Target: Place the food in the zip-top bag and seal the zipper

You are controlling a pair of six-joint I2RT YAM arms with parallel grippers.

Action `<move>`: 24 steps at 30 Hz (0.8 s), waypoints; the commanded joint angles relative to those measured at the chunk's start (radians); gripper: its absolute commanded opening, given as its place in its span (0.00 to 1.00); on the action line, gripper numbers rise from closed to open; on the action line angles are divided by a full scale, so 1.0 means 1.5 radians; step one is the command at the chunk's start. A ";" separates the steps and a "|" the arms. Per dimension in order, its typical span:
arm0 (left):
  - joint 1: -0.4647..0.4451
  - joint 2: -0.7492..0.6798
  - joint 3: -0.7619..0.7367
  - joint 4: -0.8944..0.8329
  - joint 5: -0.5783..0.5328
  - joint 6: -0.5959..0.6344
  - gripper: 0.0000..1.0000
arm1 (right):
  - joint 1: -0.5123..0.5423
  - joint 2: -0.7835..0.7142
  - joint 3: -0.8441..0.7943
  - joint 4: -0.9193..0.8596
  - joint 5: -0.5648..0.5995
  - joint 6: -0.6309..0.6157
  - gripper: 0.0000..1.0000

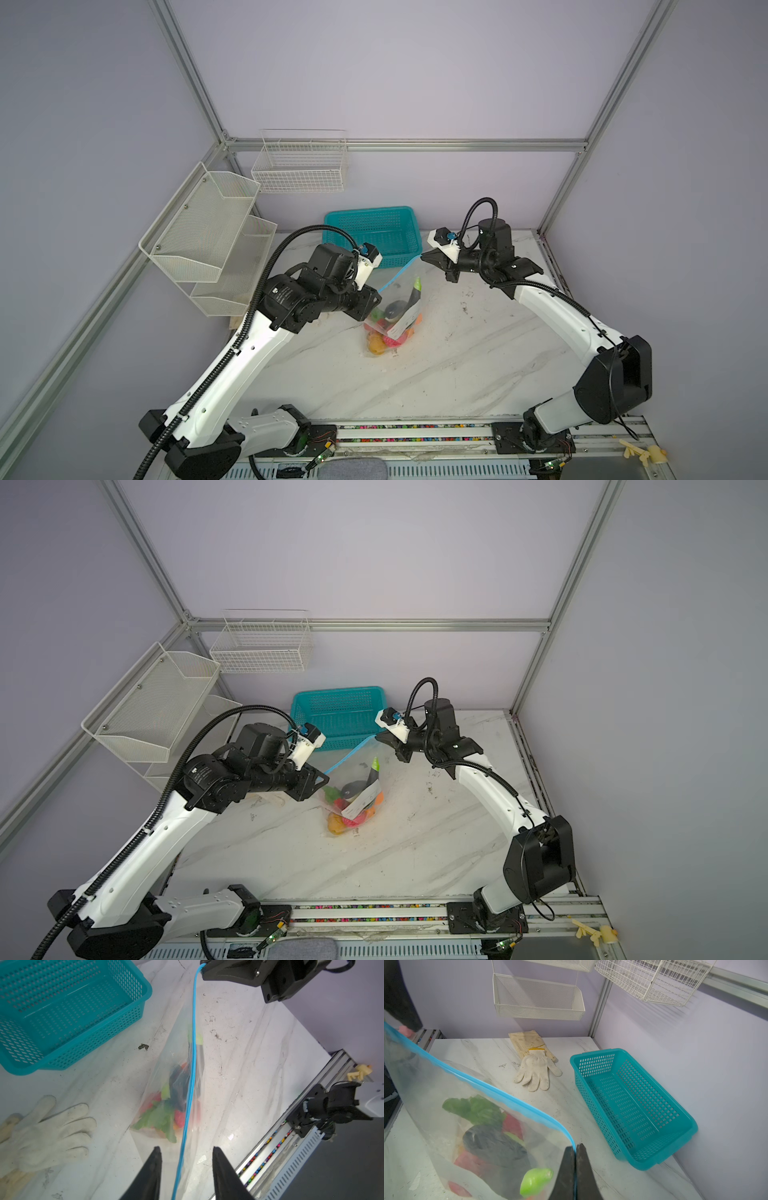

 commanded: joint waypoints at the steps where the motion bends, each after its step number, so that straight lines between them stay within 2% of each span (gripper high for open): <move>1: 0.003 -0.017 0.022 0.003 0.009 0.003 0.28 | 0.006 -0.003 0.020 0.013 0.005 0.007 0.00; 10: 0.003 -0.033 0.016 0.002 0.026 -0.002 0.01 | 0.014 -0.033 0.010 0.028 0.047 0.043 0.00; 24: 0.004 -0.102 -0.005 0.003 0.049 -0.006 0.00 | 0.089 -0.144 -0.004 -0.005 0.159 0.095 0.00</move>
